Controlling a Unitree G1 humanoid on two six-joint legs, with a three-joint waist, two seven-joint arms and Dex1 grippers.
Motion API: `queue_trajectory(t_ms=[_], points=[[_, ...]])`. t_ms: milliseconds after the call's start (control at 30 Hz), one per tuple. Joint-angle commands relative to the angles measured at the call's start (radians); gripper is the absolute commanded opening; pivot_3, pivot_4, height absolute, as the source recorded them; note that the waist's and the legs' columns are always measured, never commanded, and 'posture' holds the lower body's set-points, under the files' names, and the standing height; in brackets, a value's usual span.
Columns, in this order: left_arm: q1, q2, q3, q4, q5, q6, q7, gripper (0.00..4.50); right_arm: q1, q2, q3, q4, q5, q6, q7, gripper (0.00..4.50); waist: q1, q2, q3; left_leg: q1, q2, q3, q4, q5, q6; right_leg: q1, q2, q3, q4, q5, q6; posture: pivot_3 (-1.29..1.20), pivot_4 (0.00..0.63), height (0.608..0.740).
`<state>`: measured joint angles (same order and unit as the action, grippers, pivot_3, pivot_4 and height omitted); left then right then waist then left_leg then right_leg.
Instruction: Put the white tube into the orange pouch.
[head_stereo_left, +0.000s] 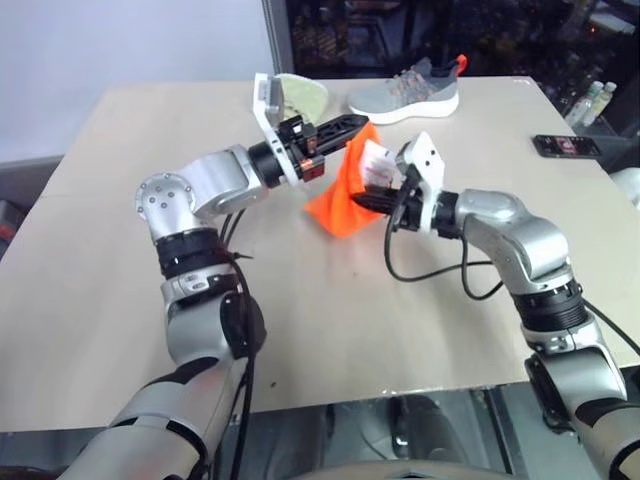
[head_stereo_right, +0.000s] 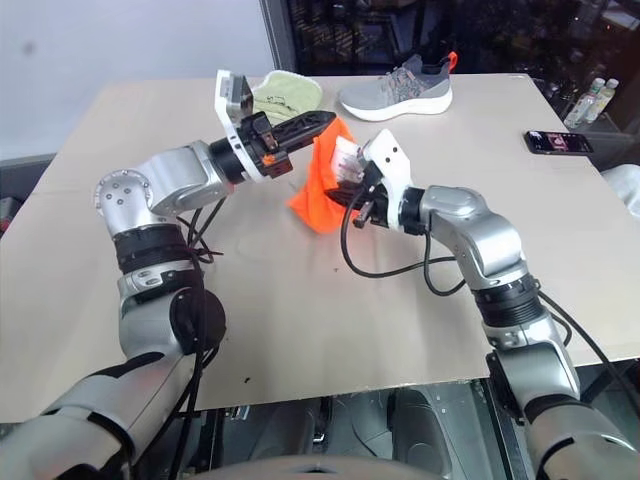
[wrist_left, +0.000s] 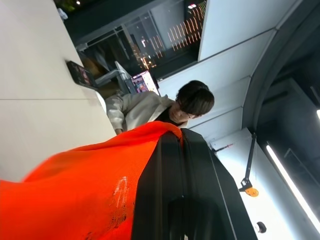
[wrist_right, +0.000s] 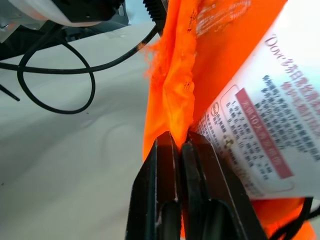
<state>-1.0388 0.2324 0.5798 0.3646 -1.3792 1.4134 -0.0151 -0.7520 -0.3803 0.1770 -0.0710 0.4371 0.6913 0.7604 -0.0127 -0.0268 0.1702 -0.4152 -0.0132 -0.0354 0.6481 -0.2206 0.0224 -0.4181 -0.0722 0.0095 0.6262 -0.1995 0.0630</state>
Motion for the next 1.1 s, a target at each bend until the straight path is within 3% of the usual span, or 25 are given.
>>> queue_trajectory(t_ms=[33,167,233,300,367,433,533,600,700,767,867,967,1100], points=[[-0.005,0.010,0.000,-0.031,-0.038,-0.037,-0.013,0.00,-0.046,-0.073,-0.097,-0.034,0.013,-0.011,0.020,0.06,0.001,0.000,0.000,0.000,0.000,0.000,0.000,0.000,0.000,0.000,0.000,0.000,0.000,0.000,0.000,0.00,0.150,0.740],[0.046,0.019,-0.074,-0.031,0.066,-0.056,-0.032,0.00,-0.185,-0.215,-0.067,0.050,-0.121,-0.082,0.044,0.06,-0.001,0.002,0.002,0.000,-0.001,0.001,0.000,0.000,0.000,0.000,0.000,0.001,0.000,0.000,0.000,0.00,0.150,0.740],[0.095,0.046,-0.248,-0.111,0.221,-0.117,-0.105,0.00,-0.213,-0.235,-0.044,0.047,-0.137,-0.113,0.071,0.06,0.000,0.001,0.001,0.001,-0.001,0.002,0.000,0.000,0.000,0.000,0.000,0.001,-0.001,0.000,0.000,0.00,0.150,0.740],[0.043,-0.004,-0.180,-0.055,0.171,-0.190,-0.101,0.00,-0.280,-0.259,-0.058,0.111,-0.175,-0.143,0.056,0.06,-0.001,0.001,0.001,0.000,0.000,0.003,-0.001,0.000,0.000,0.001,0.001,-0.001,-0.001,0.000,0.000,0.00,0.150,0.740],[0.047,0.018,-0.271,-0.108,0.238,-0.240,-0.247,0.00,-0.292,-0.250,-0.059,0.102,-0.157,-0.140,0.085,0.06,0.001,0.001,0.002,-0.001,0.000,0.004,-0.001,0.000,0.000,-0.001,0.000,-0.001,-0.001,0.000,0.000,0.00,0.150,0.740],[-0.010,0.014,-0.231,-0.005,0.284,-0.337,-0.232,0.00,-0.325,-0.258,-0.064,0.130,-0.170,-0.147,0.091,0.06,-0.001,0.001,0.002,-0.001,0.000,0.005,-0.001,0.000,0.000,-0.001,0.000,0.000,-0.002,0.000,0.000,0.00,0.150,0.740],[0.010,0.035,-0.345,-0.050,0.390,-0.377,-0.340,0.00,-0.289,-0.245,-0.002,0.102,-0.198,-0.165,0.125,0.06,-0.001,0.001,0.002,-0.001,0.000,0.005,-0.001,0.000,0.000,-0.001,0.000,0.000,-0.003,0.000,0.000,0.00,0.150,0.740],[-0.055,0.040,-0.279,0.061,0.419,-0.469,-0.316,0.00,-0.320,-0.268,-0.040,0.193,-0.245,-0.203,0.077,0.06,-0.001,0.001,0.002,-0.001,0.000,0.006,-0.001,0.000,0.000,0.000,0.000,0.000,-0.003,0.000,0.000,0.00,0.150,0.740],[-0.084,0.082,-0.338,0.062,0.492,-0.505,-0.427,0.00,-0.391,-0.274,-0.080,0.336,-0.297,-0.276,0.002,0.06,0.001,0.000,0.004,-0.001,-0.001,0.006,0.000,0.000,0.000,0.000,0.000,0.000,-0.002,0.000,0.000,0.00,0.150,0.740],[-0.144,0.076,-0.296,0.171,0.518,-0.564,-0.393,0.00,-0.454,-0.271,-0.097,0.441,-0.333,-0.338,-0.073,0.06,0.000,0.001,0.004,-0.002,-0.001,0.006,0.000,0.000,0.000,0.000,0.000,0.000,-0.002,0.000,0.000,0.00,0.150,0.740],[-0.133,0.084,-0.412,0.105,0.565,-0.528,-0.522,0.00,-0.413,-0.238,-0.045,0.389,-0.298,-0.332,0.018,0.06,-0.002,0.001,0.004,-0.002,0.000,0.006,-0.002,0.000,0.000,-0.001,0.000,0.000,-0.003,0.000,0.000,0.00,0.150,0.740],[-0.231,0.095,-0.360,0.301,0.655,-0.702,-0.464,0.00,-0.463,-0.249,-0.084,0.486,-0.330,-0.377,-0.058,0.06,-0.002,0.000,0.004,-0.002,0.000,0.006,-0.004,0.000,0.000,-0.002,0.000,0.000,-0.002,0.000,0.000,0.00,0.150,0.740],[-0.193,0.080,-0.468,0.207,0.692,-0.643,-0.615,0.00,-0.424,-0.221,-0.049,0.442,-0.354,-0.394,-0.055,0.06,-0.004,0.001,0.005,-0.004,0.000,0.008,-0.004,0.000,0.000,-0.005,0.000,0.002,-0.001,0.000,0.000,0.00,0.150,0.740]])
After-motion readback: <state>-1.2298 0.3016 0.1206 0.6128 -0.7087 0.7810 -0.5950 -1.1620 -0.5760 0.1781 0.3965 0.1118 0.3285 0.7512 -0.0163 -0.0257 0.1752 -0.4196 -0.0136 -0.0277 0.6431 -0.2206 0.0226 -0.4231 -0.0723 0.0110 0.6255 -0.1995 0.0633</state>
